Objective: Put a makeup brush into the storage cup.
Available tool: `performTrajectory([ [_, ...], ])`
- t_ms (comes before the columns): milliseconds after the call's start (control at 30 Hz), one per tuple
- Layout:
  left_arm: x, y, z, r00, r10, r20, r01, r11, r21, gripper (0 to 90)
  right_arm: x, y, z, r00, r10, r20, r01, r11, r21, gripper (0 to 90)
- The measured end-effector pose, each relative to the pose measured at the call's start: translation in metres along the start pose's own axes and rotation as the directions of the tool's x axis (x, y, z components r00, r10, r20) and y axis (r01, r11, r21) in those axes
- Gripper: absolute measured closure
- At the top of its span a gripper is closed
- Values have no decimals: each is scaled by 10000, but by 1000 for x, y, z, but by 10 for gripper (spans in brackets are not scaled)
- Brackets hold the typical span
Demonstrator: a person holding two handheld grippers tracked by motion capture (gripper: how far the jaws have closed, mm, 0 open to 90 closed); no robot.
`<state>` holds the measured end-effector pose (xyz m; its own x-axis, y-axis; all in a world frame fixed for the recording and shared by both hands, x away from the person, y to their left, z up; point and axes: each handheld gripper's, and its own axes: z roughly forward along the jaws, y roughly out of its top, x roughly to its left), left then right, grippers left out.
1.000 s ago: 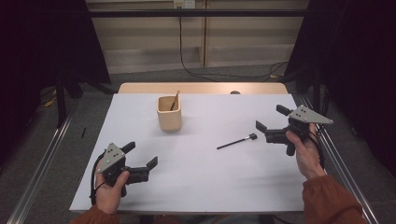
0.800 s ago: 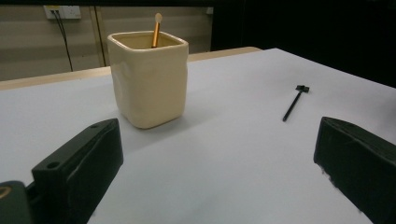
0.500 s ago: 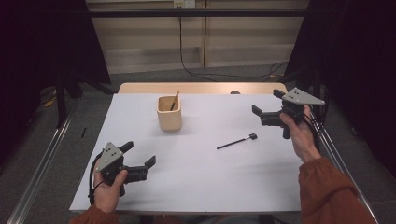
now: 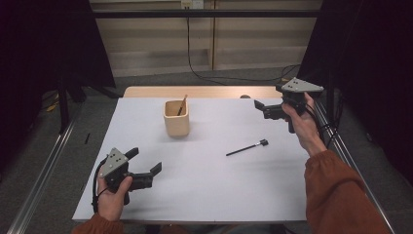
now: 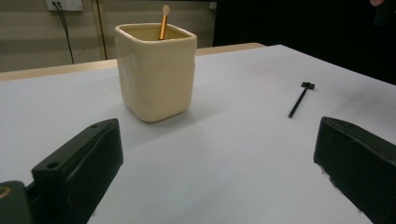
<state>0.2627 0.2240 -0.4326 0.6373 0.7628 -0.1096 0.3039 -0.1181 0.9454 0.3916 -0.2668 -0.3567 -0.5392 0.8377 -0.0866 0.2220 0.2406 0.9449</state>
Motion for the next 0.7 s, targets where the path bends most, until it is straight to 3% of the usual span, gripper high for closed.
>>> performTrajectory([
  [167, 0, 0, -1, 10000, 51, 11, -51, 10000, 2, 14, -1, -2, 10, 9987, -10, -502, 55, 9961, 885, 11],
  [400, 1, 0, 0, 10000, 71, 9, -71, 10000, 27, 15, -8, -9, 14, 9950, 281, -959, -83, 9795, 2011, 10],
  [500, 1, 0, 0, 10000, 67, 3, -67, 10000, 29, 15, -12, -12, 15, 9920, 849, -934, -573, 9622, 2664, 13],
  [633, 1, 0, 1, 9999, 111, 22, -112, 9999, 36, 15, -16, -14, 16, 9904, 1137, -786, -850, 9496, 3018, 48],
  [700, 1, 0, 0, 10000, 92, -7, -92, 10000, 25, 15, -18, -14, 17, 9881, 1300, -826, -945, 9350, 3418, 60],
])
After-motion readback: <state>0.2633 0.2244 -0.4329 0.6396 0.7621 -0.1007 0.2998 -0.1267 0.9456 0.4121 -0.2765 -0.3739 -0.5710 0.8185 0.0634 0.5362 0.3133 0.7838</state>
